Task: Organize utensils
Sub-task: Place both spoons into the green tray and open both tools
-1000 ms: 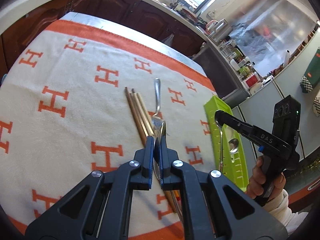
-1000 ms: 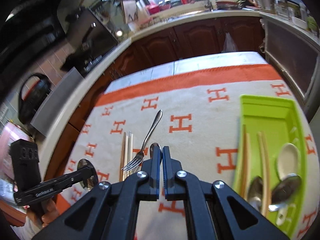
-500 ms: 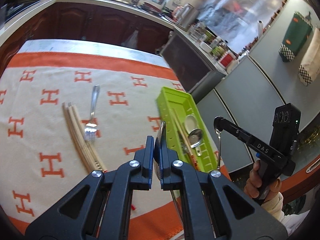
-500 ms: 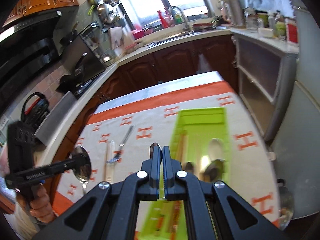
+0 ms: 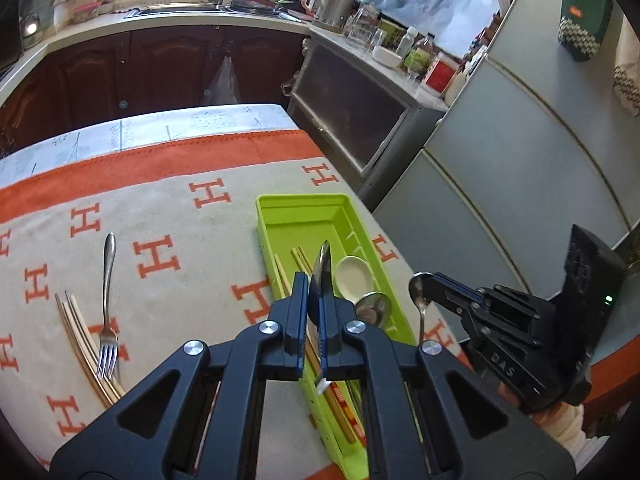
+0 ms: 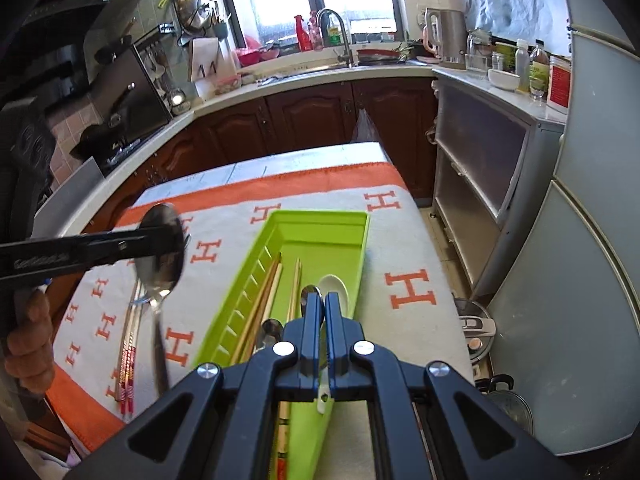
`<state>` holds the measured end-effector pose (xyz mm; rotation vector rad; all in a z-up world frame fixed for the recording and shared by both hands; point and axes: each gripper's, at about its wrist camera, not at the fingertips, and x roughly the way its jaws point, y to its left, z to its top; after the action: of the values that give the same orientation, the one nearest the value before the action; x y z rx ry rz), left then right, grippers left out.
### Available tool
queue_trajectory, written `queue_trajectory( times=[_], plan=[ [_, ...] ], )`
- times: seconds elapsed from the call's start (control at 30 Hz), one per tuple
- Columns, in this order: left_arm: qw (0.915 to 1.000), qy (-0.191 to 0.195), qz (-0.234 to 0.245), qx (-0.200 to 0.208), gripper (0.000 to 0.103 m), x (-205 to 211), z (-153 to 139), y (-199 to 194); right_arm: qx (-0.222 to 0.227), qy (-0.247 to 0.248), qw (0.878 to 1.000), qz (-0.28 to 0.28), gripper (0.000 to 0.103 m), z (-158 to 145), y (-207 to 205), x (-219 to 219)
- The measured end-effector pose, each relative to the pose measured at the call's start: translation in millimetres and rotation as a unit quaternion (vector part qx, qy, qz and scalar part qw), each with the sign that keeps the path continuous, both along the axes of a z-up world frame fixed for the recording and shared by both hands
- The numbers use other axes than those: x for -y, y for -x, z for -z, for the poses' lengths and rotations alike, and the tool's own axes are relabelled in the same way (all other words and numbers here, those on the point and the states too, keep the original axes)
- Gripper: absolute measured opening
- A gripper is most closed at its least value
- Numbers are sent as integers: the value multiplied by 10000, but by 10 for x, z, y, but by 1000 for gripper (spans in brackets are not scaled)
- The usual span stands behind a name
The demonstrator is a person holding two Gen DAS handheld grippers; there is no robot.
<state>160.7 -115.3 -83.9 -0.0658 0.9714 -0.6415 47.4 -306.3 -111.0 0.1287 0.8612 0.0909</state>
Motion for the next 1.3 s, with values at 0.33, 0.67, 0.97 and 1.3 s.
queue_trajectory(
  times=[0.33,0.67,0.97,1.3],
  plan=[
    [9987,-495,58,-72,2,263,396,-223,-195,-93,9996,-153,3,160,-56,-24],
    [9983,-382,5,-438,3,214,474,-240,-273,-413,9986,-177,5,163,-60,-81],
    [9981,-319,-249,-471,12,-144,342,16,-380,-612,9970,-269,5,162,44,-150],
    [9913,-624,-816,-822,14,-913,516,490,-728,-765,9940,-292,5,297,181,-288]
  ],
)
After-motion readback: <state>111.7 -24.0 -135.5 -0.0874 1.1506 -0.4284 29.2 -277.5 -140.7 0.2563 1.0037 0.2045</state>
